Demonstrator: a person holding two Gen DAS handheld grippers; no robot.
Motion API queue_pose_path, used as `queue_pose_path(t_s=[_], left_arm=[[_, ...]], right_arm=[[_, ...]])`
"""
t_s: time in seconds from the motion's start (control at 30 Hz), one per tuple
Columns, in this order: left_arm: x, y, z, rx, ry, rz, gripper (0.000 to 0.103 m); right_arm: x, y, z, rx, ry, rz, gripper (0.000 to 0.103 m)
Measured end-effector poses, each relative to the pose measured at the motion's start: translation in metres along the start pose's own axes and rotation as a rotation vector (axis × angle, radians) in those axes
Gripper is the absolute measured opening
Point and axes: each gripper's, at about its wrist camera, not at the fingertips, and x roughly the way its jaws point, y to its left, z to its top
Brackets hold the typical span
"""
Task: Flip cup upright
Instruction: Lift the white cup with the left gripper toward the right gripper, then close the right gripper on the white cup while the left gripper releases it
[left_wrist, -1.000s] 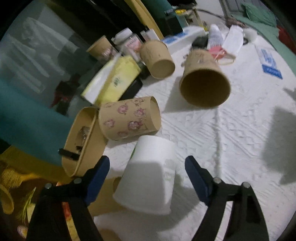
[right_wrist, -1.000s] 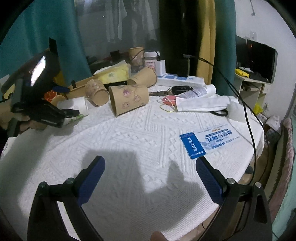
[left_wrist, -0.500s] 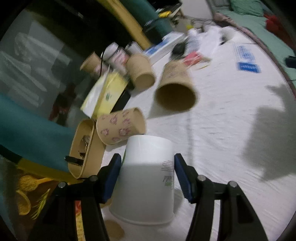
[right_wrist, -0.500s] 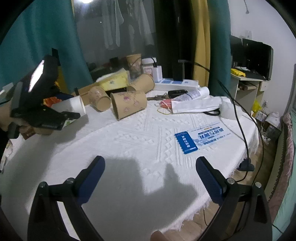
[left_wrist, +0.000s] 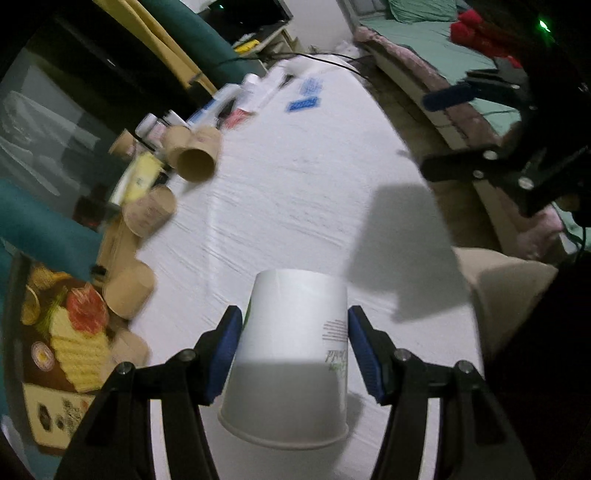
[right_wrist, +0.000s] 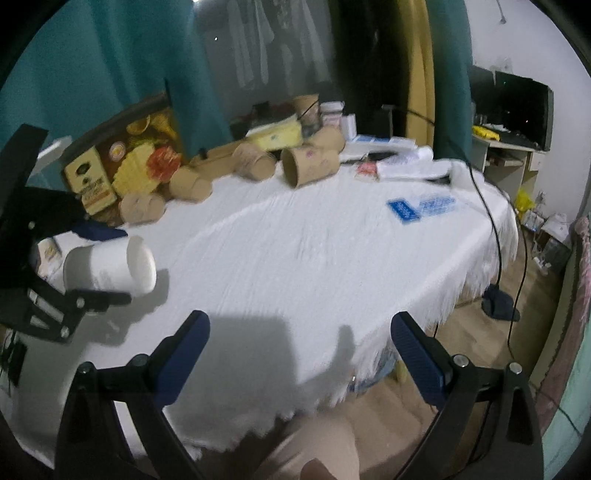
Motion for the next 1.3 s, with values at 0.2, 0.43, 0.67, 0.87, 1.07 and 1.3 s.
queue_pose_path(t_s=[0.2, 0.43, 0.67, 0.87, 1.07, 1.3], left_arm=[[0.008, -0.033, -0.026, -0.004, 0.061, -0.055, 0.059], [0.006, -0.034, -0.031, -0.031, 0.034, -0.086, 0.062], [0.006, -0.021, -0.034, -0.152, 0.028, -0.195, 0.084], [-0.031, -0.007, -0.047, -0.268, -0.046, -0.163, 0.085], [-0.087, 0.002, -0.107, -0.541, -0.173, -0.127, 0.085], [-0.116, -0.012, -0.203, -0.958, -0.302, -0.116, 0.085]], right_arm=[[-0.010, 0.012, -0.014, -0.016, 0.013, 0.005, 0.098], [-0.022, 0.011, -0.010, 0.004, 0.003, 0.030, 0.098], [-0.026, 0.005, 0.000, -0.040, 0.005, 0.045, 0.098], [-0.021, 0.033, 0.028, -0.252, 0.053, 0.202, 0.098], [-0.011, 0.113, 0.046, -0.680, 0.151, 0.436, 0.098], [0.021, 0.195, 0.038, -1.078, 0.296, 0.480, 0.098]])
